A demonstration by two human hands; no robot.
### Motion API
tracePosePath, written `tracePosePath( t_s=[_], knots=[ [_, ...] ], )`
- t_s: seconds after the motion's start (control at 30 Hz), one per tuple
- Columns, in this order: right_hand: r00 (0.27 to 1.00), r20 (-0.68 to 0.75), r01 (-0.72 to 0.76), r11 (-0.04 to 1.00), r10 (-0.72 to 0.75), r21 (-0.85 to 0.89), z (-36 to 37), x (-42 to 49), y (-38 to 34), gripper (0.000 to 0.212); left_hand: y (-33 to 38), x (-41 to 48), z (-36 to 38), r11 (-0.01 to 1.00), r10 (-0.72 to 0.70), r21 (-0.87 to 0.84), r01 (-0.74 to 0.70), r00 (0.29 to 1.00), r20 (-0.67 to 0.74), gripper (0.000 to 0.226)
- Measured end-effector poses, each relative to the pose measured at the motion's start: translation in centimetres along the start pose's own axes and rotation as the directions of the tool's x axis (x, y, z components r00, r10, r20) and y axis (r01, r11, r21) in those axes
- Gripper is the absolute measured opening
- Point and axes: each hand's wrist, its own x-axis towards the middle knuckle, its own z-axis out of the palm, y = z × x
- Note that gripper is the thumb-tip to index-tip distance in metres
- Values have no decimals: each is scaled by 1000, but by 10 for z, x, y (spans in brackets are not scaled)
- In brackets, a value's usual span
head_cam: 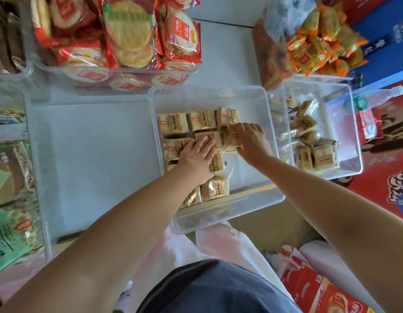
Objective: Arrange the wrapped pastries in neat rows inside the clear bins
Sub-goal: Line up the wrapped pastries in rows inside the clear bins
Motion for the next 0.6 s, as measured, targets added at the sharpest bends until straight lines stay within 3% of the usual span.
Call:
tracePosePath(
  t_s=[0.17, 0.37, 0.6],
  knots=[
    [990, -106, 95, 994, -90, 46, -12, -2, 4, 43, 3, -1, -4, 1000, -18, 13, 18, 999, 45, 78],
    [976, 83, 197, 978, -202, 61, -25, -30, 9, 60, 4, -5, -4, 997, -39, 71, 36, 999, 32, 78],
    [984, 175, 2, 998, -12, 57, -8, -53, 5, 63, 7, -3, 7, 996, -35, 80, 42, 995, -93, 77]
  ],
)
